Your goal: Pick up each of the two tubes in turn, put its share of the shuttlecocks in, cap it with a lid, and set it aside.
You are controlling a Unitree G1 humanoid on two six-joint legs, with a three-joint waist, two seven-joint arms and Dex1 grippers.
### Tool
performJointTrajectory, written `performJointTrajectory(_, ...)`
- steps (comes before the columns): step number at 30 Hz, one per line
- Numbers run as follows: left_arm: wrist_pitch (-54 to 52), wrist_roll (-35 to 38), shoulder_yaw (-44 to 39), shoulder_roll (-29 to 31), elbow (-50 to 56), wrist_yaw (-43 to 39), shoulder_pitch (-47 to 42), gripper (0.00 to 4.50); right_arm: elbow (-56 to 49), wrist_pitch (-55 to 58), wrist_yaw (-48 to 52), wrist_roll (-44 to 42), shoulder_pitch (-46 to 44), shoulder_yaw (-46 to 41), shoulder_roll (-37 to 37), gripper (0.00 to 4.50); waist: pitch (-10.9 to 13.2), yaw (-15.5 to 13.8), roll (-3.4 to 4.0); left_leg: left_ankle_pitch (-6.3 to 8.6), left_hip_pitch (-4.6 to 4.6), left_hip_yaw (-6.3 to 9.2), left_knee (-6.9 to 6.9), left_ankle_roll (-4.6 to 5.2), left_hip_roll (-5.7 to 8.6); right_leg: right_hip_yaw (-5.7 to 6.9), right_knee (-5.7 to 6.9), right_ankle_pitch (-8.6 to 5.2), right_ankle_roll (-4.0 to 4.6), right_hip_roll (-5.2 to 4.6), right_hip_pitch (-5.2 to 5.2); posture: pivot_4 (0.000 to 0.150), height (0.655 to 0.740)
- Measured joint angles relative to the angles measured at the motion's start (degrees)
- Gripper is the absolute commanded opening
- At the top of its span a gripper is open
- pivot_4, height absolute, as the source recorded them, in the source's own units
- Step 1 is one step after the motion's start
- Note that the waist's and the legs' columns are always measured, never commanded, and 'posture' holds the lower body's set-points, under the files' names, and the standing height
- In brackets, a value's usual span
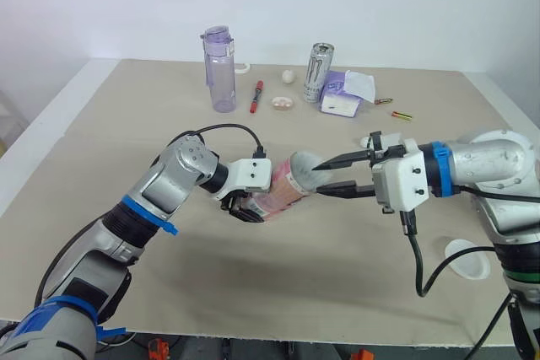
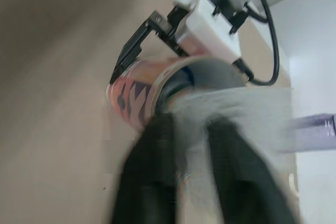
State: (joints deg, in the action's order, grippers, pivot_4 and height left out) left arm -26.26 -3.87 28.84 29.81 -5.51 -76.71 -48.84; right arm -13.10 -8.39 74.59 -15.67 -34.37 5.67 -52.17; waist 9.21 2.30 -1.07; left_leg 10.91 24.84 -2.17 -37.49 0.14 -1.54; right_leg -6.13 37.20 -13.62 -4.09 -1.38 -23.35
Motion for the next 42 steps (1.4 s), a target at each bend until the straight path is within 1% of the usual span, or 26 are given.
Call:
performJointTrajectory(1,0.0,0.0,0.0,0.0,0.0,0.0,0.0,3.01,0.0,0.4,0.0,-0.2,0.0,0.0,0.0,3.14,0.0,0.0,0.0,0.0,0.0,0.0,0.0,0.0,0.0,-0.01,0.0,0.0,0.0,0.0,0.0,0.15,0.74)
performJointTrajectory(2,-0.1,0.0,0.0,0.0,0.1,0.0,0.0,3.01,0.0,0.6,0.0,-0.6,0.0,-0.1,0.0,3.38,0.0,0.0,0.0,0.0,0.0,0.0,0.0,0.0,0.0,0.0,0.0,0.0,0.0,0.0,0.0,0.15,0.74)
performJointTrajectory(4,-0.1,0.0,0.0,0.0,0.5,0.2,0.3,3.01,-0.1,3.3,-0.6,-3.2,0.8,-2.3,0.0,4.34,0.0,-0.1,0.0,0.0,0.02,0.02,0.0,0.0,-0.02,0.0,0.0,0.04,0.08,-0.01,0.0,0.15,0.74)
performJointTrajectory(5,-0.1,0.0,0.0,0.1,0.6,0.2,0.3,3.01,-0.1,5.2,-1.5,-4.8,1.2,-3.6,0.0,4.43,0.0,-0.1,0.0,0.0,0.02,0.02,0.0,0.0,-0.02,0.0,0.0,0.06,0.12,0.0,0.0,0.15,0.74)
performJointTrajectory(6,-0.1,0.0,0.0,0.0,0.6,0.3,0.3,3.01,0.0,8.9,-3.7,-7.4,2.0,-5.8,0.8,4.43,0.0,-0.1,-0.01,0.0,0.02,0.03,0.0,0.0,-0.03,0.0,0.0,0.06,0.14,0.0,0.01,0.15,0.74)
performJointTrajectory(7,-0.2,0.0,0.0,0.1,0.6,0.3,0.3,3.01,1.0,13.0,-6.5,-9.8,2.6,-8.1,1.9,4.43,0.0,-0.2,-0.07,0.0,0.02,0.05,0.0,0.0,-0.06,0.01,0.0,0.2,0.36,0.0,0.02,0.15,0.74)
performJointTrajectory(8,-0.2,0.0,0.0,0.1,0.6,0.4,0.3,3.01,1.7,14.6,-7.6,-10.6,2.9,-9.0,2.2,4.43,0.0,-0.2,-0.08,0.0,0.02,0.05,0.0,0.0,-0.06,0.01,0.0,0.21,0.38,0.0,0.02,0.15,0.74)
performJointTrajectory(9,-0.1,0.0,0.2,0.1,0.6,0.4,0.3,3.01,4.1,19.2,-11.1,-12.8,4.1,-11.7,3.5,4.43,0.0,-0.2,-0.12,0.0,0.02,0.06,-0.01,0.0,-0.06,0.01,0.0,0.22,0.39,0.0,0.03,0.15,0.74)
performJointTrajectory(10,-0.1,0.0,0.2,0.1,0.6,0.4,0.3,3.01,5.3,20.6,-12.3,-13.3,4.8,-12.6,3.9,4.43,0.0,-0.3,-0.17,0.0,0.01,0.06,-0.02,0.01,-0.04,0.02,0.0,0.22,0.39,0.0,0.03,0.15,0.74)
performJointTrajectory(12,-0.2,0.0,0.2,0.1,0.7,0.4,0.3,3.01,9.3,22.9,-15.9,-13.5,6.6,-14.9,5.6,4.43,0.0,-0.3,-0.18,0.0,0.0,0.0,-0.02,0.01,-0.01,0.02,0.0,0.21,0.37,0.0,0.02,0.15,0.74)
performJointTrajectory(13,-0.3,0.0,0.2,0.2,0.8,0.4,0.3,3.01,12.8,23.5,-18.8,-12.3,7.4,-15.4,6.7,4.43,0.0,-0.3,-0.17,0.0,0.0,-0.01,-0.01,0.01,0.0,0.01,0.0,0.21,0.37,0.02,0.0,0.15,0.74)
performJointTrajectory(16,-0.4,-0.1,0.2,0.2,1.0,0.3,0.4,3.01,18.9,24.8,-24.2,-9.9,8.2,-15.7,9.2,4.43,0.0,-0.3,-0.14,0.0,0.0,0.0,0.0,0.01,-0.01,0.01,0.02,0.21,0.36,0.06,-0.02,0.15,0.74)
performJointTrajectory(19,-0.4,-0.1,0.2,0.2,1.2,0.3,0.3,3.01,26.0,24.6,-28.7,-8.4,6.8,-15.9,11.7,4.43,0.0,-0.2,-0.09,-0.01,0.01,0.0,0.01,0.01,0.01,-0.01,0.02,0.21,0.34,0.07,-0.02,0.15,0.74)
performJointTrajectory(23,-0.3,-0.2,0.3,0.3,1.4,0.3,0.4,3.01,35.5,19.7,-31.2,-4.3,2.7,-15.9,11.8,4.43,0.0,-0.2,-0.09,0.0,0.02,0.0,0.02,0.01,0.05,-0.04,0.01,0.21,0.31,0.07,0.0,0.15,0.74)
performJointTrajectory(25,-0.3,-0.2,0.4,0.3,1.6,0.4,0.4,3.01,42.2,16.4,-32.6,-2.3,-0.2,-15.9,11.9,4.43,0.0,-0.2,-0.09,0.0,0.01,0.0,0.02,0.01,0.06,-0.05,0.0,0.22,0.3,0.06,0.0,0.15,0.74)
performJointTrajectory(27,-0.3,-0.2,0.4,0.3,1.7,0.4,0.4,3.01,47.1,13.6,-33.4,-0.6,-1.2,-15.9,11.9,4.43,0.0,-0.2,-0.09,0.0,0.02,0.02,0.03,0.01,0.06,-0.04,0.0,0.2,0.3,0.07,0.02,0.15,0.74)
performJointTrajectory(36,-0.5,-0.2,0.3,0.7,2.4,0.9,0.9,3.01,56.2,12.1,-33.3,0.3,-3.7,-16.1,12.3,4.43,0.0,0.2,-0.09,-0.01,-0.02,0.03,0.05,0.01,0.1,-0.09,0.0,0.22,0.28,0.06,0.06,0.15,0.74)
performJointTrajectory(42,-0.6,-0.3,0.3,1.0,2.8,1.3,1.1,3.01,61.0,12.3,-33.5,0.3,-6.2,-16.2,14.1,4.43,0.0,0.3,-0.08,-0.01,-0.04,0.02,0.04,0.01,0.1,-0.11,0.0,0.24,0.26,0.06,0.08,0.15,0.74)
